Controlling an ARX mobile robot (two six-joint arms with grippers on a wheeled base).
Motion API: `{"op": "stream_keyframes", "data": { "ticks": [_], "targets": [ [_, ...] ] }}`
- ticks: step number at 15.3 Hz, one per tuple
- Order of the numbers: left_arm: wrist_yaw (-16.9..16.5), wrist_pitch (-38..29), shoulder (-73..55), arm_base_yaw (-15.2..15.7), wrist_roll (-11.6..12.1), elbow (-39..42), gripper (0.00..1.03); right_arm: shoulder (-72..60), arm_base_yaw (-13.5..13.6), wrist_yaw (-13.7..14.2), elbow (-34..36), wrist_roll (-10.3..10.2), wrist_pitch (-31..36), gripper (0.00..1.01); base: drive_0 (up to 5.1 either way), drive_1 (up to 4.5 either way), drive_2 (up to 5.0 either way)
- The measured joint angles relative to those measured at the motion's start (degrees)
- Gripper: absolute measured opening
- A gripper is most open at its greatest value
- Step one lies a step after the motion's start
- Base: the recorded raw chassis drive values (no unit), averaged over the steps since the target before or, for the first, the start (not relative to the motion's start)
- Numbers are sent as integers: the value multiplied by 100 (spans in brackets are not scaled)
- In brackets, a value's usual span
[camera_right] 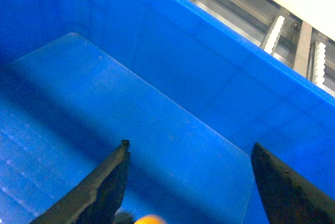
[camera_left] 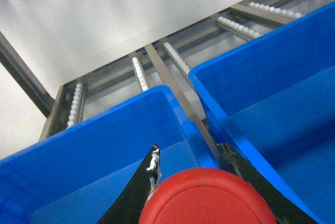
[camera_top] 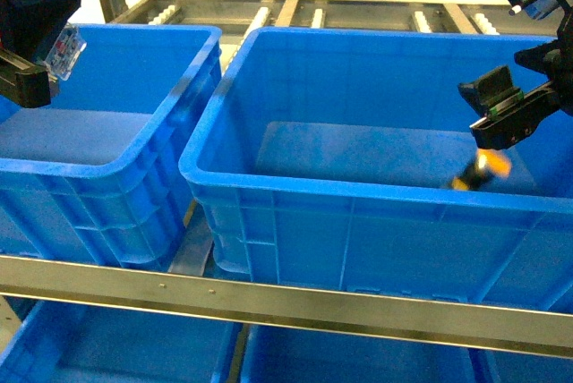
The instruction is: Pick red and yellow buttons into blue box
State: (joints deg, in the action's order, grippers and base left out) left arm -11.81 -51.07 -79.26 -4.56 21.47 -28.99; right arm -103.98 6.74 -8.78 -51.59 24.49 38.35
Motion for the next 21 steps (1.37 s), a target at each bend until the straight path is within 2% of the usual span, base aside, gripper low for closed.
{"op": "stream_keyframes", "data": {
  "ticks": [2,3,4,6,7,11,12,13,14,16,18,19,20,21],
  "targets": [
    [0,0,0,0,0,0,29,0,0,0,0,0,2,93,0,0,0],
    [0,0,0,0,0,0,29,0,0,0,0,0,2,100,0,0,0],
    [0,0,0,0,0,0,29,0,0,0,0,2,2,97,0,0,0],
    [0,0,0,0,0,0,29,0,0,0,0,2,2,98,0,0,0],
    [-107,184,-42,-63,-4,-70,29,0,0,0,0,2,2,98,0,0,0],
    [-249,772,-1436,-457,-33,-1790,29,0,0,-2,0,2,7,98,0,0,0],
    [-343,1088,-1764,-590,-63,-2240,29,0,0,-2,0,2,7,98,0,0,0],
    [-476,1427,-2017,-726,-221,-2610,29,0,0,-2,0,2,7,98,0,0,0],
    [-588,1862,-2271,-964,-393,-3001,29,0,0,-4,0,2,7,98,0,0,0],
    [-664,2452,-2481,-1471,-568,-3423,29,0,0,-2,0,2,7,98,0,0,0],
    [-570,2752,-2750,-1843,-671,-3700,29,0,0,-2,0,2,7,98,0,0,0],
    [-481,2863,-2883,-1867,-671,-3711,29,0,0,-4,0,2,7,98,0,0,0],
    [-245,2785,-3021,-1834,-640,-3668,35,0,0,-2,0,2,4,98,0,0,0],
    [-214,2787,-3040,-1788,-629,-3639,46,0,0,-2,0,2,7,98,0,0,0]
  ]
}}
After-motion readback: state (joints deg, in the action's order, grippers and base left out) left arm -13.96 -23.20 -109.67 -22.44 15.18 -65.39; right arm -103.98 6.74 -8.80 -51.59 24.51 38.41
